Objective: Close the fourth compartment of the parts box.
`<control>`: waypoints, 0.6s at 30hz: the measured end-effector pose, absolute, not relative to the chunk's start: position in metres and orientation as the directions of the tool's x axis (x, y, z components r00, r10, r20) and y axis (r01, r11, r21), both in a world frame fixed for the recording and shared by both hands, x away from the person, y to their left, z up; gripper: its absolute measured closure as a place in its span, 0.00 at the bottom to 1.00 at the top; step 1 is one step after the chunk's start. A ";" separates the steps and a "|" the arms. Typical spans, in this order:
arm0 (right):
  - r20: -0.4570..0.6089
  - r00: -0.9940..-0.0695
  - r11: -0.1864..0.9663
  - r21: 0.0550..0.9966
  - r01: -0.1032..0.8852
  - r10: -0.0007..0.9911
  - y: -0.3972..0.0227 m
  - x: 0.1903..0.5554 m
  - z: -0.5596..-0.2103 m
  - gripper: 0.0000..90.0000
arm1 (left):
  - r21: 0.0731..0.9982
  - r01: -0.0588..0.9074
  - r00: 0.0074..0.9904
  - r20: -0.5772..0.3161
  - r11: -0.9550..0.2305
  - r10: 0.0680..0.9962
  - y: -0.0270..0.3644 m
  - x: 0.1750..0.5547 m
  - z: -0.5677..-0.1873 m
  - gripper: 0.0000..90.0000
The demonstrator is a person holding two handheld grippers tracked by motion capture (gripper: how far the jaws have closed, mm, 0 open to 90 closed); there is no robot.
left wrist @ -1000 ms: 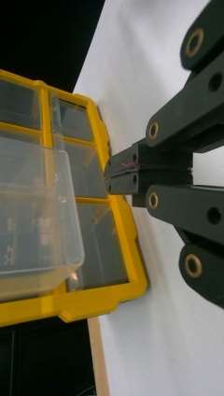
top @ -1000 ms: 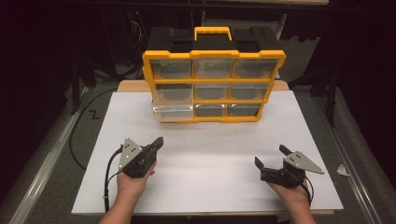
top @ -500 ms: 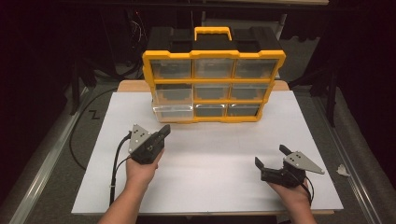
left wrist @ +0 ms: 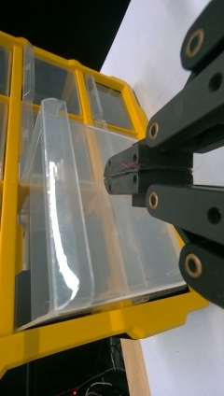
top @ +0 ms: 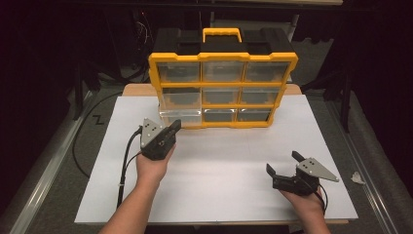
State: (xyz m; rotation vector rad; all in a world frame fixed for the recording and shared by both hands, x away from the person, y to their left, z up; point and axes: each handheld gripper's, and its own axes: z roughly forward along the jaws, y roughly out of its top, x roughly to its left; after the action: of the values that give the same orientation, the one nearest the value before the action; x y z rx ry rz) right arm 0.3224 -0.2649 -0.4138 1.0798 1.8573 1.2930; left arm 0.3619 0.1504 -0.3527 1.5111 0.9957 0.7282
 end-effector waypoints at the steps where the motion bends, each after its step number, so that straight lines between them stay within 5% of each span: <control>1: -0.037 -0.471 0.184 0.945 0.270 0.881 -0.265 0.322 -0.414 0.01 | 0.981 0.193 0.451 -0.074 -0.016 0.890 0.149 0.364 -0.351 1.00; 18: -0.035 -0.465 0.178 0.947 0.267 0.885 -0.268 0.320 -0.413 0.01 | 0.986 0.168 0.441 -0.067 -0.009 0.895 0.146 0.371 -0.343 1.00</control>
State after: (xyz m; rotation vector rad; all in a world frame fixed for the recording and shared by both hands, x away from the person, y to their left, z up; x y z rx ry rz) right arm 0.3198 -0.2680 -0.4126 1.0841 1.8458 1.2969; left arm 0.3708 0.1462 -0.3434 1.4900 0.9870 0.7559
